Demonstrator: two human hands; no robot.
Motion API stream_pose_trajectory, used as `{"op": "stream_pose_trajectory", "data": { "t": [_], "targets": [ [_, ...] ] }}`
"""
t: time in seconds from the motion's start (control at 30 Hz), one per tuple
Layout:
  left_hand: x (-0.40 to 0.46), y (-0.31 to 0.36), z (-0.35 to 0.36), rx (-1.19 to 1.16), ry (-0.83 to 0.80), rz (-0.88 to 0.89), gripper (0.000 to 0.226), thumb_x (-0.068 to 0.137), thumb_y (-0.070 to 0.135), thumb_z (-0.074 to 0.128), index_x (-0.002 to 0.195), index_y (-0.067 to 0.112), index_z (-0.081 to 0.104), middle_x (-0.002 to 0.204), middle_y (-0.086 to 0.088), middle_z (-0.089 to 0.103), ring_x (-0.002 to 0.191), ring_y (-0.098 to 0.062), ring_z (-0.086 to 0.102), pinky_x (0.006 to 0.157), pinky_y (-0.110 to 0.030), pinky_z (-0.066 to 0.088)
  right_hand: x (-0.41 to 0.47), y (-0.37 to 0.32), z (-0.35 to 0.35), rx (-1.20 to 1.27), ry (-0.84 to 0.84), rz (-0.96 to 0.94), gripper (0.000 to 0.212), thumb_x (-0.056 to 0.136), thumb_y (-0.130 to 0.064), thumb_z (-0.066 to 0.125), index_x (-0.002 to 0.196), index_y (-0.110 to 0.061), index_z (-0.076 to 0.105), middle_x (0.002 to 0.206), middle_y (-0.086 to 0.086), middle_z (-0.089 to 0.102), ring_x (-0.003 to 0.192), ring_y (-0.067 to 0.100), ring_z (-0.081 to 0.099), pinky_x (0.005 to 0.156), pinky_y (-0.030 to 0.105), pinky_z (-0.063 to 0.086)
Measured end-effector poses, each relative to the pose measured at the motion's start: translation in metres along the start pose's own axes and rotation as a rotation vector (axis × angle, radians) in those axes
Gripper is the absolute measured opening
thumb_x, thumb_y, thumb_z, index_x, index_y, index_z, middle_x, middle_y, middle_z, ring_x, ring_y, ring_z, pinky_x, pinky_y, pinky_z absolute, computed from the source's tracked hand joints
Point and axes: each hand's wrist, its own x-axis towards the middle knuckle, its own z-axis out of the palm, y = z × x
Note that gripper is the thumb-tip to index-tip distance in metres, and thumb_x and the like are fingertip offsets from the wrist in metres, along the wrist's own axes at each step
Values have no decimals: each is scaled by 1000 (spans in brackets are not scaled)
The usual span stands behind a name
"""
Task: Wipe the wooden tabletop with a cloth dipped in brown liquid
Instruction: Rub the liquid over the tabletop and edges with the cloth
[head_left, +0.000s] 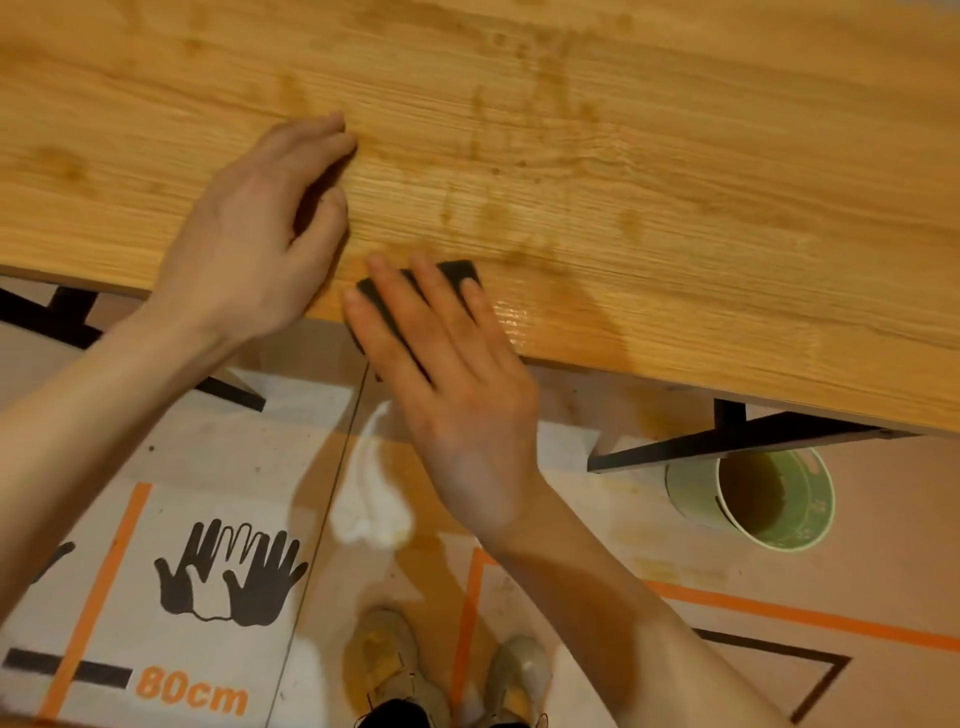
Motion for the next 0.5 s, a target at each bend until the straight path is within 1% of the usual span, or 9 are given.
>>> {"op": "stream_pose_trajectory", "data": {
  "t": [0.07,0.17,0.23,0.3,0.37,0.43,0.47,0.5],
  "targets": [
    [0,-2,0,-7,-12,-5,53,102,31,37,151,12,45,160,-3,39,149,-20,34,121,-40,29,3,6,-7,1,-89,-58,32,104,-8,45,133,-14,58,141,7,53,135,23,46,112,41,37],
    [-3,-4,2,-43,-6,-10,48,105,26,41,152,13,43,161,-1,38,150,-18,31,123,-36,26,-24,52,-47,-59,-161,-70,37,100,-5,53,136,-16,56,144,11,50,136,28,45,111,48,37],
    [-4,-2,4,-90,-8,-45,49,105,28,40,152,14,43,161,1,37,151,-17,30,124,-34,25,-48,85,-82,-153,-189,23,42,97,0,54,137,-13,48,144,15,47,136,32,43,114,51,32],
    [-3,0,3,-99,-15,-72,52,104,32,36,152,14,43,162,2,35,152,-18,28,125,-37,24,-60,95,-99,-220,-171,171,50,92,6,58,137,-11,45,141,18,47,137,34,42,115,51,27],
    [-4,3,2,-95,-2,-56,52,104,29,36,151,11,44,162,-1,36,150,-13,27,125,-38,22,-56,83,-92,-214,-135,253,47,92,6,57,135,-10,48,139,17,47,136,33,42,117,50,25],
    [-5,3,3,-89,18,-47,49,105,25,38,151,9,44,162,-2,36,145,0,22,126,-31,17,-40,60,-66,-171,-90,240,36,98,1,52,132,-10,54,138,14,50,134,31,44,117,47,26],
    [-6,3,3,-81,22,-46,47,106,24,38,151,9,43,162,-1,35,143,4,19,125,-27,15,-31,45,-50,-134,-86,222,35,98,0,53,131,-10,55,137,13,52,134,30,44,117,46,26],
    [-6,2,3,-70,20,-44,47,107,24,37,151,10,43,162,-1,35,145,2,20,125,-26,14,-19,28,-34,-86,-95,207,36,96,2,54,130,-11,55,137,13,53,134,30,44,117,45,26]
  ]
}}
